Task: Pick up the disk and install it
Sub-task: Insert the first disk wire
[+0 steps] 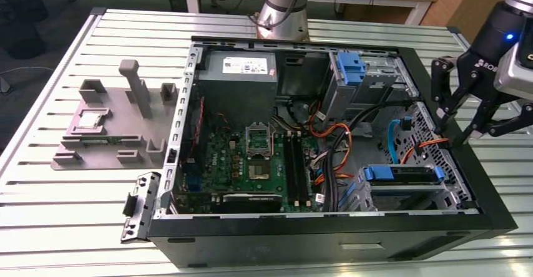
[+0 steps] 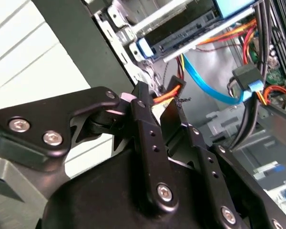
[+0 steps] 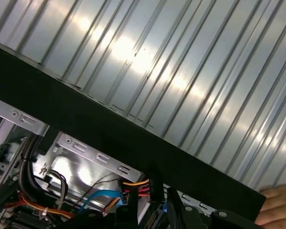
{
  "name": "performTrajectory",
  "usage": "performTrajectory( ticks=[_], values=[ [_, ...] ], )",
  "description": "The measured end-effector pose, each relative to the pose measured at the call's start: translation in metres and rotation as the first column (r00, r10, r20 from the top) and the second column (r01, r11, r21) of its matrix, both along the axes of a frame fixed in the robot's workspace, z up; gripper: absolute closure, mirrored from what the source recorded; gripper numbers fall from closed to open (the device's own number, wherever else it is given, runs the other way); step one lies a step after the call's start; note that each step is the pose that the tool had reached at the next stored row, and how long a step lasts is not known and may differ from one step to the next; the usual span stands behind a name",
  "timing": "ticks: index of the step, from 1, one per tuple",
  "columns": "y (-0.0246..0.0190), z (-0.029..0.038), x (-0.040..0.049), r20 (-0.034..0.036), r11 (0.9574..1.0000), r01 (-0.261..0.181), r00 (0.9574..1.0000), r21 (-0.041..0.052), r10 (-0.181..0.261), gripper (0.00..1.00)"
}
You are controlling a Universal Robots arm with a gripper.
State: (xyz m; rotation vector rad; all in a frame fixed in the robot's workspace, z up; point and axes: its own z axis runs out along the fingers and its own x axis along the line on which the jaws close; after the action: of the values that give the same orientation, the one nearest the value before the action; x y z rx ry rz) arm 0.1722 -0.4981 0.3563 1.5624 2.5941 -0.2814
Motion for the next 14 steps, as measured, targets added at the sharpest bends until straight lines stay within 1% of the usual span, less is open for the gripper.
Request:
performTrajectory(
  ticks=[1, 2, 3, 7, 10, 14],
  values=[
    [0.0002, -0.0002, 0.0005, -0.0008, 0.9999, 0.0, 1.0, -0.0154, 0.0, 0.63],
    [0.0006, -0.0003, 0.0009, -0.0019, 0.9996, 0.0, 1.0, -0.028, 0.0, 0.63],
    [0.0011, -0.0004, 0.0012, -0.0035, 0.9994, 0.0, 1.0, -0.0355, 0.0, 0.63],
    [0.0019, -0.0009, 0.0013, -0.0099, 0.9989, -0.007, 0.9999, -0.0468, 0.007, 0.63],
    [0.002, -0.0011, 0.0014, -0.0124, 0.998, -0.03, 0.9995, -0.0553, 0.03, 0.63],
    [0.0022, -0.002, 0.0013, -0.0129, 0.9961, -0.068, 0.9976, -0.0567, 0.067, 0.63]
  ],
)
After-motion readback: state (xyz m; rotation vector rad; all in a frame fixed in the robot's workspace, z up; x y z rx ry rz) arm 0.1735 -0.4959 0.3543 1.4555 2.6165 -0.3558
